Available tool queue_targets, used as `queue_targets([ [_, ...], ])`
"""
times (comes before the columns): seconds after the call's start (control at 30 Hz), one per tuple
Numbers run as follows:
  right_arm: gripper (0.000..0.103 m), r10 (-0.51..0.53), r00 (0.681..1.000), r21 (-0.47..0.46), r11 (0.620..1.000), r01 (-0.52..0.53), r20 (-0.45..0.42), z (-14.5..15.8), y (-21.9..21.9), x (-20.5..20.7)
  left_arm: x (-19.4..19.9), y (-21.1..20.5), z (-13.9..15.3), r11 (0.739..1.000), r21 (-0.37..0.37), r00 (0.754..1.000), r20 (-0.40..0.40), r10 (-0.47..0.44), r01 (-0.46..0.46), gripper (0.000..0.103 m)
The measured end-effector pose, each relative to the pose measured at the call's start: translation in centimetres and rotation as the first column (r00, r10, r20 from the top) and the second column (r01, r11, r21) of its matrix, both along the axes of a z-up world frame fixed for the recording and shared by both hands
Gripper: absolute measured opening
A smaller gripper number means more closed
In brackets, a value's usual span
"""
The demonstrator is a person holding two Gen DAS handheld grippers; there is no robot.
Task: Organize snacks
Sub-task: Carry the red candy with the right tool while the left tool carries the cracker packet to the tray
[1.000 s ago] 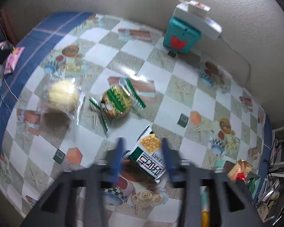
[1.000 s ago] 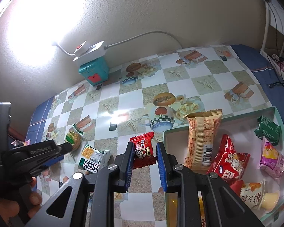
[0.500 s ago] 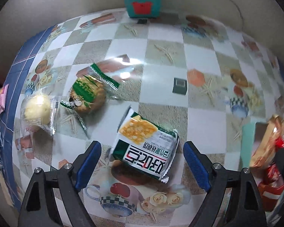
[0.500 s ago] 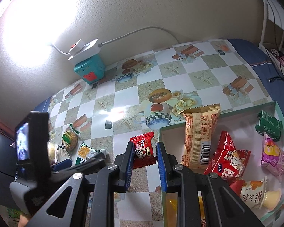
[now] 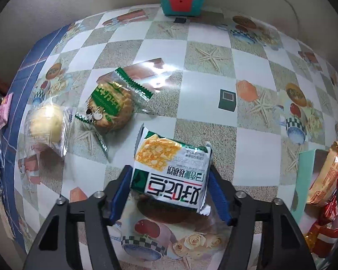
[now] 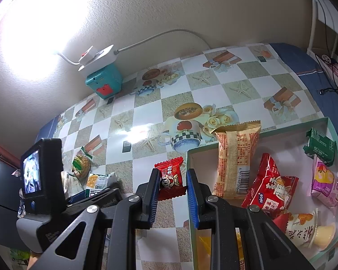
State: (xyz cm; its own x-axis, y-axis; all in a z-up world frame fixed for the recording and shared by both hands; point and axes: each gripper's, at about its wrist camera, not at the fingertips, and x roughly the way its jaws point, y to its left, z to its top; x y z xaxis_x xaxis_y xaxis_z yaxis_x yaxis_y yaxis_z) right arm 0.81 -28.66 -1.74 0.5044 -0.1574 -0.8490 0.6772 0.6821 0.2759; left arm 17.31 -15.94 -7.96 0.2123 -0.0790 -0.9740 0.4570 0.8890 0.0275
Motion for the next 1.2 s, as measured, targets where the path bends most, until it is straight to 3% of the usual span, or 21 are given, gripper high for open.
queue_targets([
  [0.07,0.025,-0.004,1.000,-0.002,1.000,0.004,0.003,0.1,-0.1,-0.1,0.3,0.6,1.2,0.999,-0.025,1.000,-0.003,0.025,-0.026,0.065],
  [0.27,0.025,-0.023,1.000,-0.007,1.000,0.023,0.020,1.0,-0.6,-0.8,0.4,2.3,7.0,0.990,-0.128,0.993,0.094,0.065,-0.052,0.064],
  [0.5,0.025,-0.117,0.993,-0.055,0.992,0.116,-0.007,2.7,-3.0,-3.1,-1.7,1.7,11.0,0.979,-0.204,0.989,0.144,0.037,-0.007,0.064],
  [0.63,0.025,-0.192,0.981,-0.065,0.980,0.189,-0.042,2.8,-5.3,-5.1,-3.2,-0.8,10.9,0.973,-0.223,0.993,0.116,-0.029,0.055,0.064],
  [0.8,0.025,-0.275,0.958,-0.059,0.961,0.271,-0.077,2.3,-7.9,-7.6,-6.3,-4.8,10.1,0.967,-0.193,0.985,0.095,-0.147,0.164,0.064],
  [1.03,0.025,-0.369,0.923,-0.053,0.929,0.366,-0.110,1.7,-10.4,-10.8,-11.1,-9.6,9.0,0.936,-0.123,0.942,0.090,-0.322,0.331,0.065],
  [1.2,0.026,-0.409,0.902,-0.045,0.913,0.407,-0.137,1.1,-11.4,-12.3,-12.8,-11.1,7.8,0.916,-0.102,0.921,0.052,-0.385,0.389,0.065],
])
